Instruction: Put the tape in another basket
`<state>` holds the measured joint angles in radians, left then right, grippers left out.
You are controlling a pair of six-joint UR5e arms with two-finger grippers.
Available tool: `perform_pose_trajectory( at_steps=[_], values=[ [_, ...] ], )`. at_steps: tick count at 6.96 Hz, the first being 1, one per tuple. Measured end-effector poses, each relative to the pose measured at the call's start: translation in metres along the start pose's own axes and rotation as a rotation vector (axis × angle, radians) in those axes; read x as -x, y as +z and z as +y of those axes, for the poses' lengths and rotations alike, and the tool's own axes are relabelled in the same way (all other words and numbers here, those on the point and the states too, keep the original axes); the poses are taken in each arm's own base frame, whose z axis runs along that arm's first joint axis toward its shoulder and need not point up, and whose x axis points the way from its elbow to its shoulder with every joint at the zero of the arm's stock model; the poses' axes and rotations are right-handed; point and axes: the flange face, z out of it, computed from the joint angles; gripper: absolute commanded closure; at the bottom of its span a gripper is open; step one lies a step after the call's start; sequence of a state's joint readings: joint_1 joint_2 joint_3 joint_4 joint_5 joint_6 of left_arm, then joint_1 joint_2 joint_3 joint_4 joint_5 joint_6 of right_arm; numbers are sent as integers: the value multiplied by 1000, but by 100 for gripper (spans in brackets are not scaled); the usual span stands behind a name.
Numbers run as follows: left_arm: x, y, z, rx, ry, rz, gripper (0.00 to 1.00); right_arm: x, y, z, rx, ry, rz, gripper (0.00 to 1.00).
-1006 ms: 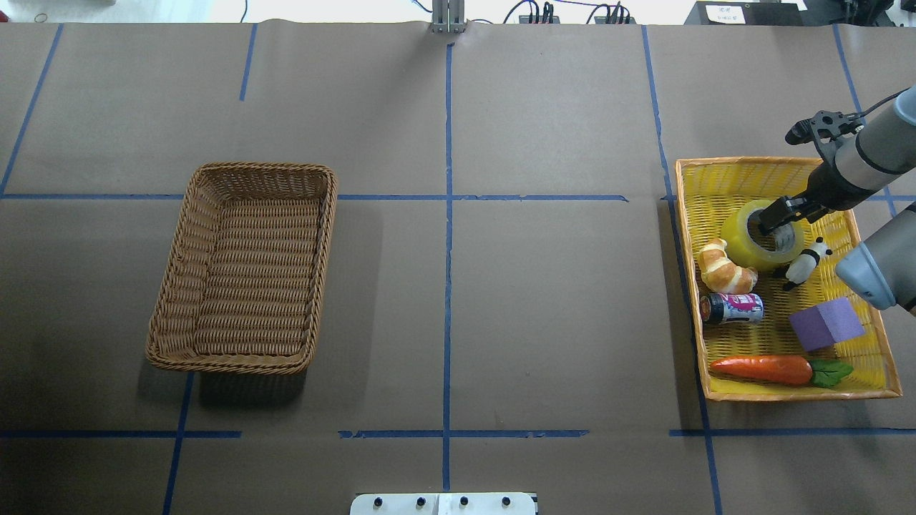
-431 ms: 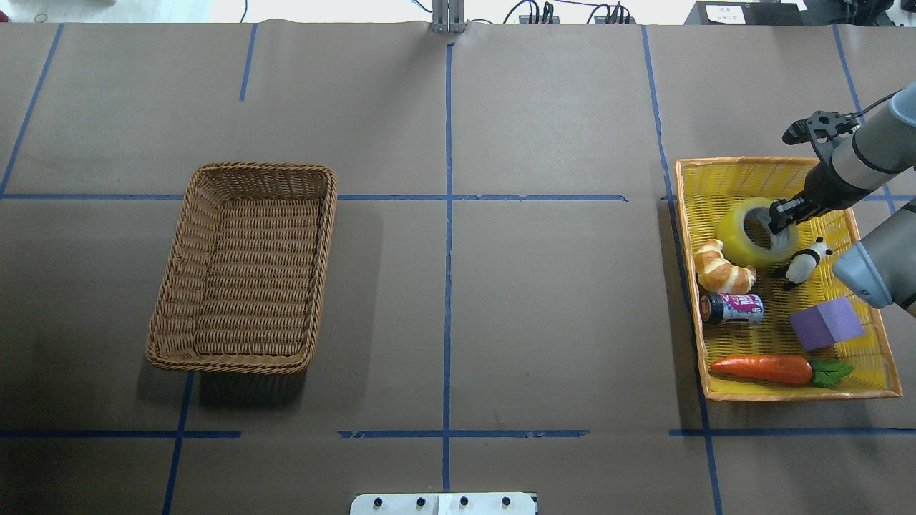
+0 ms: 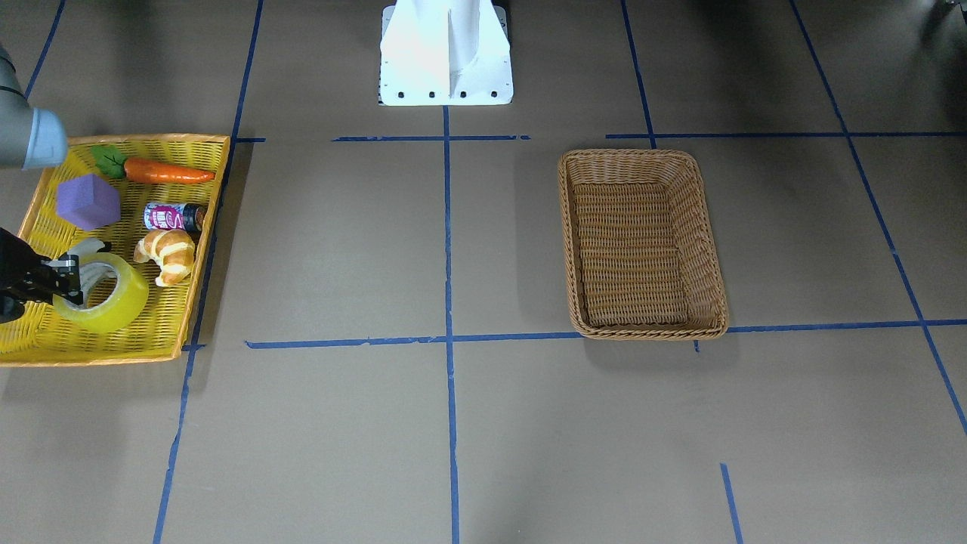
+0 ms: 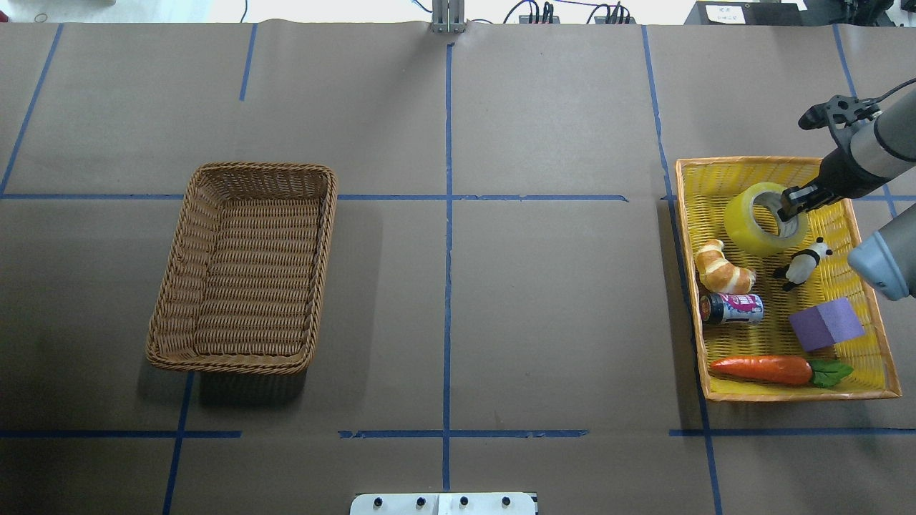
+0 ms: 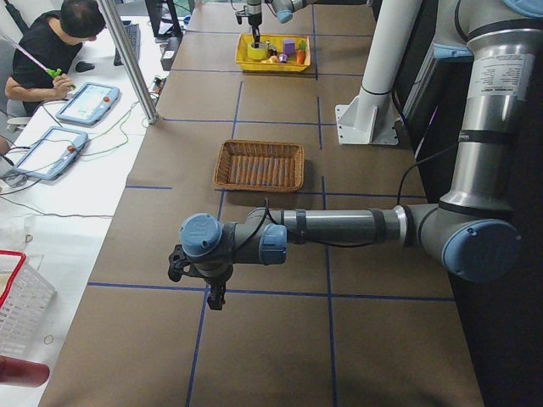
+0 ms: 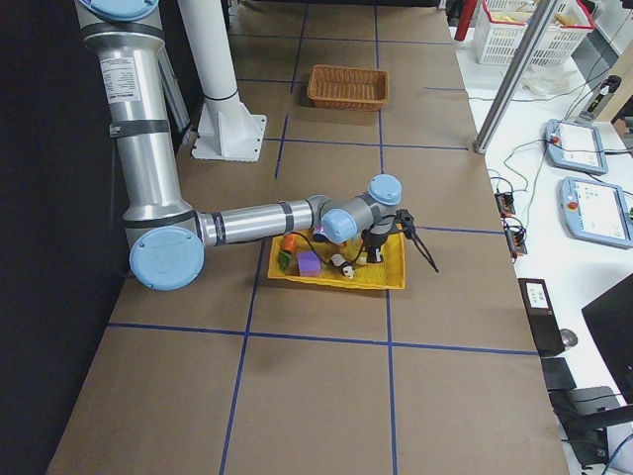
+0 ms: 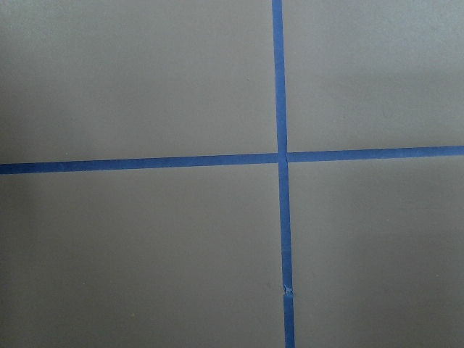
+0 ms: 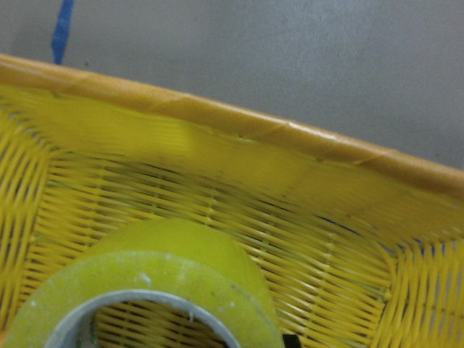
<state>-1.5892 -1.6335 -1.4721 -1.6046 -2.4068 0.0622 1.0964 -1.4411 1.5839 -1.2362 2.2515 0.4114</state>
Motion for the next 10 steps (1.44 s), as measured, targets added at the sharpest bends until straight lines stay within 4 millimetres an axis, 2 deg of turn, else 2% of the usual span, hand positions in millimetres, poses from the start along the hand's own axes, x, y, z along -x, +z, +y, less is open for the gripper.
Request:
perform_pose_trajectory(
  at_steps=[2, 3, 4, 5, 6, 7, 8, 9, 10],
  values=[
    [-1, -1, -1, -3, 5, 0, 0, 7, -58, 0, -73, 5, -80, 100],
    [-3, -2, -2, -9, 14, 0, 0, 14, -76, -6, -90, 32, -122, 100],
    [-6, -3, -4, -22, 22, 0, 0, 32, -90, -20, -104, 84, -157, 100],
    [-15, -4, -10, -38, 16, 0, 0, 58, -98, -35, -106, 144, -192, 100],
    [-32, -3, -20, -63, -2, 4, 0, 88, -100, -44, -92, 194, -227, 100],
    [-55, 0, -31, -106, -29, 18, 0, 114, -103, -46, -82, 221, -252, 100],
    [-91, 5, -42, -160, -70, 54, 0, 133, -106, -44, -75, 236, -271, 100],
    [-137, 12, -52, -197, -122, 114, 0, 150, -105, -39, -64, 242, -285, 100],
    [-194, 17, -63, -217, -183, 190, 0, 168, -101, -34, -48, 239, -296, 100]
  ],
)
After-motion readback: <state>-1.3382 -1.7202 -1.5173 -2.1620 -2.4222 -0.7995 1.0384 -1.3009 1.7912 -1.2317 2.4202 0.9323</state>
